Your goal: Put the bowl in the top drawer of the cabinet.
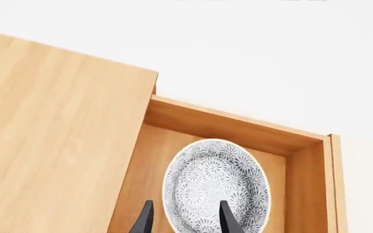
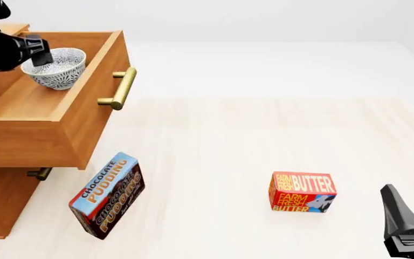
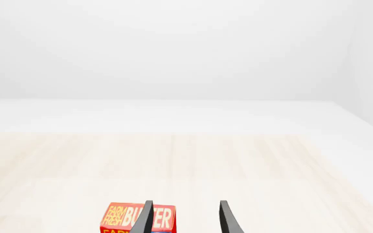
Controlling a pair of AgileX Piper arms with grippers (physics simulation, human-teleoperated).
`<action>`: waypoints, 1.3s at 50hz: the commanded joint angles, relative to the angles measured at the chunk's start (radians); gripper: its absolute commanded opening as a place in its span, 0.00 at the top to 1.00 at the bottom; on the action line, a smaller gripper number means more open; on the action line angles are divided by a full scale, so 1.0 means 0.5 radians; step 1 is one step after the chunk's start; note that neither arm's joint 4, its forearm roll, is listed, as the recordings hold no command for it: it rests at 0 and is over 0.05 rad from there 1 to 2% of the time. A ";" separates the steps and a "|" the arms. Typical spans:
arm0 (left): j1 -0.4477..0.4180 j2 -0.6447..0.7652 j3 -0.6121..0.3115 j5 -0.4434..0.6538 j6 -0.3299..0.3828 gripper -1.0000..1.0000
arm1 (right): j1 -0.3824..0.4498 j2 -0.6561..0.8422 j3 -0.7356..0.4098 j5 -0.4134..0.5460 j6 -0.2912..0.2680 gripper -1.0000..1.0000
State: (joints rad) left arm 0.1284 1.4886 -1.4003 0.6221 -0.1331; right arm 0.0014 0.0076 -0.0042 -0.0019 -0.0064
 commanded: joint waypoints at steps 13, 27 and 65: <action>-0.070 -0.320 -0.002 0.069 0.062 0.00 | 0.000 0.000 0.000 0.000 0.000 0.00; -0.091 -0.442 0.030 0.095 0.104 0.00 | 0.000 0.000 0.000 0.000 0.000 0.00; -0.153 -0.822 0.206 0.166 0.180 0.00 | 0.000 0.000 0.000 0.000 0.000 0.00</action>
State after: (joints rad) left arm 0.0495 1.1741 -1.2849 0.6503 -0.0470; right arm 0.0014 0.0076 -0.0042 -0.0019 -0.0065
